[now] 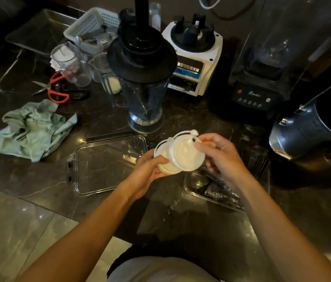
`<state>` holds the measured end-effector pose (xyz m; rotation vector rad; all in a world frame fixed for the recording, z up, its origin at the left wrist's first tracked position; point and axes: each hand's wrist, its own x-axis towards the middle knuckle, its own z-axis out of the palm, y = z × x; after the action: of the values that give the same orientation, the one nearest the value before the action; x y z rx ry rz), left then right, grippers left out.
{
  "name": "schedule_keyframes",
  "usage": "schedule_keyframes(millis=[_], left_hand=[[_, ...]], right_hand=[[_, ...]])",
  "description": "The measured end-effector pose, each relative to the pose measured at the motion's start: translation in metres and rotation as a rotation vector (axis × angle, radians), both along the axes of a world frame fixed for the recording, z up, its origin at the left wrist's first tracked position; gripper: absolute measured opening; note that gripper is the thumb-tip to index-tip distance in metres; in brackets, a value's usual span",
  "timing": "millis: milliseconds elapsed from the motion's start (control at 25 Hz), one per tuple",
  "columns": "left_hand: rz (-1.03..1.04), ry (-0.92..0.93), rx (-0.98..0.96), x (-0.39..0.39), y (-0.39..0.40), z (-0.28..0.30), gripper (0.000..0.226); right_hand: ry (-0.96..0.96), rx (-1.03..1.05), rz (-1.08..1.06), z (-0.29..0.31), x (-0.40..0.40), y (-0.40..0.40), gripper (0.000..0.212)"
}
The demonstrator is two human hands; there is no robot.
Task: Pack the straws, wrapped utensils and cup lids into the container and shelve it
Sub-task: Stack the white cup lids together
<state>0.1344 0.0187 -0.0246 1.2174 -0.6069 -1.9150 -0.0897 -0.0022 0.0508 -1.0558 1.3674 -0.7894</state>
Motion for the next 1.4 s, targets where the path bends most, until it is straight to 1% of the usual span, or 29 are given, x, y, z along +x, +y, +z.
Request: schedule_keyframes(millis=[120,320,480,600,720,800,880,1000,1120,1320,1400], left_hand=[[0.04,0.034,-0.015,0.016,0.011,0.006,0.047],[0.161,0.075,0.038,0.049,0.035,0.005,0.045],[0.143,-0.029,-0.002,0.06,0.044,0.0,0.057],[0.165,-0.083,-0.009,0.069,0.046,-0.008,0.057],[0.154,-0.065,-0.015,0.076,0.048,-0.011,0.057],[0.139,-0.008,-0.005,0.078,0.046,-0.01,0.054],[0.147,0.033,-0.001,0.078,0.046,-0.01,0.051],[0.177,0.047,-0.012,0.077,0.05,-0.016,0.045],[0.174,0.062,-0.008,0.077,0.055,-0.023,0.044],[0.218,-0.005,-0.013,0.077,0.051,-0.02,0.04],[0.226,-0.045,-0.003,0.079,0.048,-0.021,0.047]], right_hand=[[0.055,0.019,0.093,-0.007,0.034,-0.002,0.015],[0.163,-0.01,0.265,-0.026,0.078,-0.002,0.012],[0.208,-0.065,0.355,-0.036,0.105,-0.003,0.012],[0.259,-0.075,0.398,-0.041,0.114,-0.006,0.011],[0.268,-0.076,0.4,-0.045,0.117,-0.007,0.01],[0.206,-0.049,0.373,-0.045,0.12,-0.006,0.01],[0.155,0.007,0.325,-0.046,0.122,-0.001,0.016],[0.199,0.092,0.314,-0.053,0.126,0.006,0.028],[0.24,0.08,0.32,-0.061,0.129,0.009,0.027],[0.157,0.124,0.284,-0.066,0.128,0.01,0.025],[0.141,0.139,0.26,-0.069,0.128,0.009,0.024]])
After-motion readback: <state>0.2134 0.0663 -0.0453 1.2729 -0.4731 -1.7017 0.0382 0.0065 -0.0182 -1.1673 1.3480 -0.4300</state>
